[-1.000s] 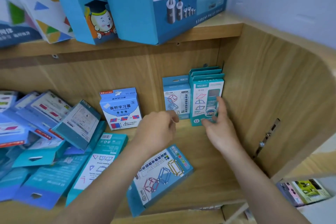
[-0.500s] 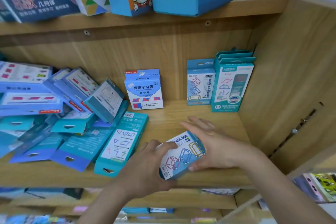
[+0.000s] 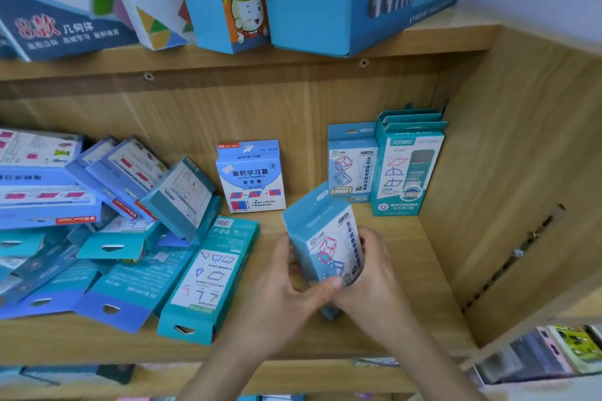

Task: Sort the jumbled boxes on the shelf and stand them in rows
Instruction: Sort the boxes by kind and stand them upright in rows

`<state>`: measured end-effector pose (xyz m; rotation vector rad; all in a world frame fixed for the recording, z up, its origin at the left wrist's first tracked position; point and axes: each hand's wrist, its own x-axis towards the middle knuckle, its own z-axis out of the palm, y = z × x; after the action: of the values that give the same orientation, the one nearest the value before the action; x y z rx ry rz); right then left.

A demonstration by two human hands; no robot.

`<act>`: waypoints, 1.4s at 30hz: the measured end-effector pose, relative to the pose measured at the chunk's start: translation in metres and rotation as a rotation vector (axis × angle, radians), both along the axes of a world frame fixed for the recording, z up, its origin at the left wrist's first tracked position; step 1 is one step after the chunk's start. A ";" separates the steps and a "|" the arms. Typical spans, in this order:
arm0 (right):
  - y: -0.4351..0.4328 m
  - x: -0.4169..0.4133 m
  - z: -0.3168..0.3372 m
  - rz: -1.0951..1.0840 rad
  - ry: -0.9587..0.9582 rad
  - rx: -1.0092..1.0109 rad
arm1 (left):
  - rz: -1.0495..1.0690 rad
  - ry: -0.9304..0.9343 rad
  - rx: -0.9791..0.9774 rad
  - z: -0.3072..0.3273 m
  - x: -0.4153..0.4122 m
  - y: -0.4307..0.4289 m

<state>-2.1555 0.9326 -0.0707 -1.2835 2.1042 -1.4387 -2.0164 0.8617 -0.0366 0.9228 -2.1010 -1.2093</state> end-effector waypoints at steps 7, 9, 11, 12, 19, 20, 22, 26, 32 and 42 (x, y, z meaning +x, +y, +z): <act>0.002 -0.023 0.006 -0.013 0.000 0.001 | 0.145 -0.008 -0.118 0.002 -0.040 -0.042; -0.001 -0.037 0.014 -0.059 0.020 -0.006 | 0.128 -0.034 -0.147 0.006 -0.058 -0.060; -0.007 -0.047 0.022 -0.108 0.024 -0.004 | 0.114 -0.086 -0.187 0.006 -0.075 -0.073; -0.010 -0.052 0.025 -0.131 0.023 -0.002 | 0.112 -0.109 -0.185 0.006 -0.083 -0.077; -0.028 -0.073 0.030 -0.215 0.006 0.024 | 0.149 -0.092 -0.138 0.003 -0.114 -0.088; -0.031 -0.074 0.030 -0.230 0.021 0.030 | 0.154 -0.103 -0.139 0.003 -0.118 -0.087; -0.034 -0.075 0.032 -0.259 0.053 0.040 | 0.150 -0.115 -0.145 0.003 -0.127 -0.084; -0.037 -0.075 0.033 -0.315 0.099 0.081 | 0.209 -0.205 -0.202 0.005 -0.140 -0.072; -0.032 -0.072 0.042 -0.309 0.143 0.123 | 0.200 -0.257 -0.209 0.002 -0.140 -0.076; -0.035 -0.035 0.036 -0.058 -0.455 -0.139 | 0.211 -0.116 -0.329 0.021 -0.062 -0.051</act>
<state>-2.1909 0.8978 -0.0345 -0.8367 1.7757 -1.7325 -2.0780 0.8107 -0.0157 1.0466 -2.1438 -0.6927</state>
